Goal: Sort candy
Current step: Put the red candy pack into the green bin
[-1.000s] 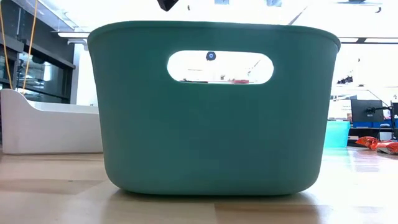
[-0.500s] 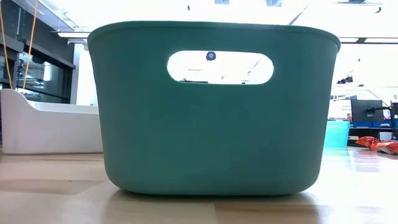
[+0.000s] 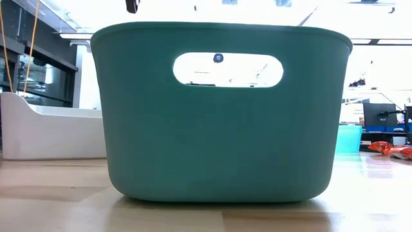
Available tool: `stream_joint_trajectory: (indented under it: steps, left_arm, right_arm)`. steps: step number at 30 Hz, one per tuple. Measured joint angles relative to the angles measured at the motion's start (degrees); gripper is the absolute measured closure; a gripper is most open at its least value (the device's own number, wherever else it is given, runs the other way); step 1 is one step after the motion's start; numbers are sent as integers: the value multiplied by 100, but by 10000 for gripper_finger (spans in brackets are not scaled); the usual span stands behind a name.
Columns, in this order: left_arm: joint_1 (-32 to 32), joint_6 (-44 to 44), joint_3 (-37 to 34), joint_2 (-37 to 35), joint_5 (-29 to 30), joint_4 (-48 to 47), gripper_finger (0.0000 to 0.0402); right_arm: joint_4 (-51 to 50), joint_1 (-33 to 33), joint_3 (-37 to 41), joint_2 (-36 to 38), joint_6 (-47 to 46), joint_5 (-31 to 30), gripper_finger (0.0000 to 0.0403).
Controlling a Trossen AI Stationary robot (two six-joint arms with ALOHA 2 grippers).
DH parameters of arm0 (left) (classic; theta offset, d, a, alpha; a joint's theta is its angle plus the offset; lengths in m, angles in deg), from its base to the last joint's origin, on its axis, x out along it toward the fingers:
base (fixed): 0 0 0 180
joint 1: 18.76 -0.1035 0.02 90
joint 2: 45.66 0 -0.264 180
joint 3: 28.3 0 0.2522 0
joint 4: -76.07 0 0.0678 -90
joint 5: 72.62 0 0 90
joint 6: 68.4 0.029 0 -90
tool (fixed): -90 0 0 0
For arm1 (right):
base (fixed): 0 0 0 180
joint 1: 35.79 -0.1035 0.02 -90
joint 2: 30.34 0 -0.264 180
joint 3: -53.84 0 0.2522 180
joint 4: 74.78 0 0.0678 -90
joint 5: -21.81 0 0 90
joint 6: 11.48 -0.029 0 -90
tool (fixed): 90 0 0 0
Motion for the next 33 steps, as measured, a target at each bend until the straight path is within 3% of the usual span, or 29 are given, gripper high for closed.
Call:
stream_joint_trajectory:
  steps: [9,17,19,22,27,30,33]
  left_arm:
    - [-15,252,-51,-9,7,337,165]
    - [16,169,28,-7,-60,86,165]
    - [121,141,379,11,-281,-788,165]
    - [458,123,1252,312,-462,-2838,165]
    - [1193,206,2830,1350,-849,-5882,165]
    - [1644,58,3478,2109,-1326,-7272,165]
    - [2063,-118,3681,2724,-1755,-8091,165]
  right_arm:
    - [-126,2,0,-22,-179,-7,197]
    - [-247,2,0,-24,-442,-37,197]
    - [-247,2,0,-24,-413,-37,197]
    - [-249,2,0,-24,-399,-48,197]
    - [-250,2,0,-24,-164,-141,197]
    - [-252,4,0,-24,-46,-224,197]
    - [-254,4,0,-24,107,-229,197]
